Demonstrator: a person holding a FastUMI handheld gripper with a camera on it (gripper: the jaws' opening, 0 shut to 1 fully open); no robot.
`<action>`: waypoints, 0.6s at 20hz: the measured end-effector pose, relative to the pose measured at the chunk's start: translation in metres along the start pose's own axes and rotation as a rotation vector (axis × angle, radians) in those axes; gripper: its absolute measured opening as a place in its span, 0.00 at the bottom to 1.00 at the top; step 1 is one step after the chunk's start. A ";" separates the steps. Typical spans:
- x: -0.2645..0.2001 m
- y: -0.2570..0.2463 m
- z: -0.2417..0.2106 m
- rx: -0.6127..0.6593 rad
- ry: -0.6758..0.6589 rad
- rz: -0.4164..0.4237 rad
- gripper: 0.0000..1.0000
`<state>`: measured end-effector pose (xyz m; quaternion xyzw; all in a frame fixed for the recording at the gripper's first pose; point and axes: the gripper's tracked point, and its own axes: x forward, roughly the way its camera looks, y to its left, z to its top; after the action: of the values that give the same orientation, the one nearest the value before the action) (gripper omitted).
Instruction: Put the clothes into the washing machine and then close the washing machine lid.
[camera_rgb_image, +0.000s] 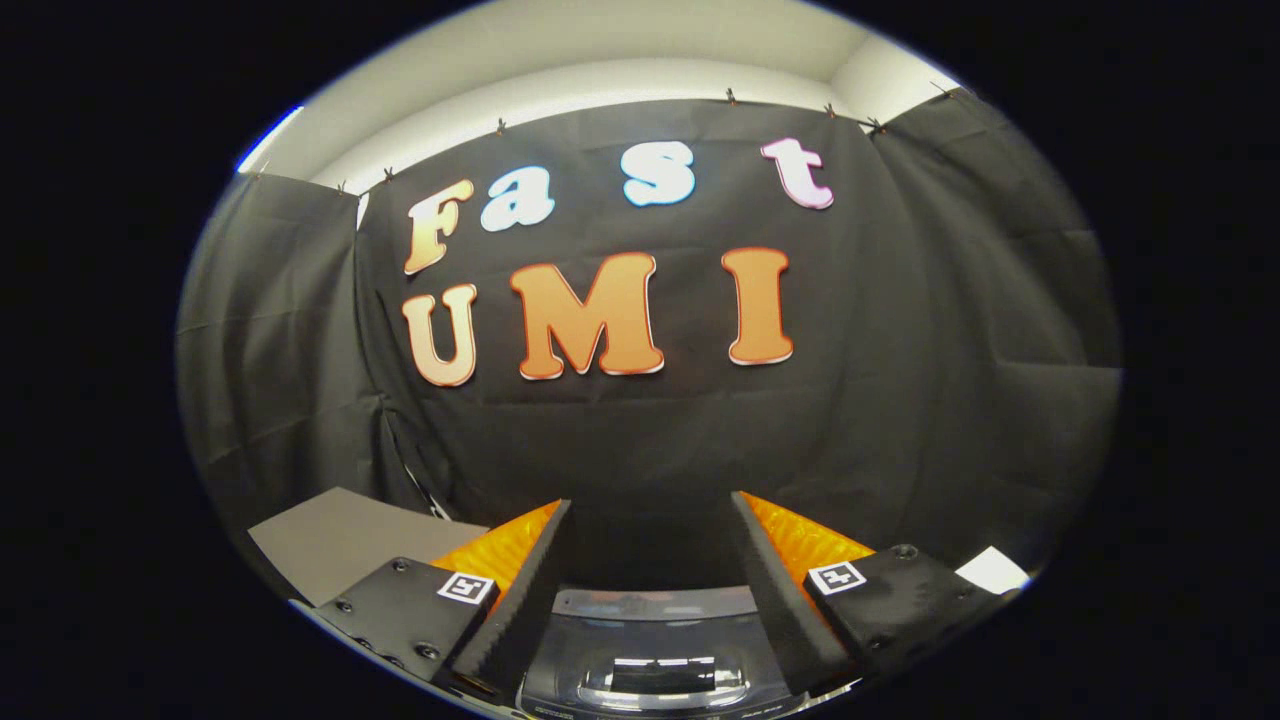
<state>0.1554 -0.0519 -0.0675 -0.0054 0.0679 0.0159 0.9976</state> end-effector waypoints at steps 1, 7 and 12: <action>-0.006 -0.002 0.012 -0.004 -0.018 0.001 0.98; -0.032 -0.014 0.050 0.035 -0.068 -0.003 0.98; -0.044 -0.027 0.070 -0.009 -0.099 -0.032 0.98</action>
<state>0.1226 -0.0798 0.0081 -0.0100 0.0183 0.0003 0.9998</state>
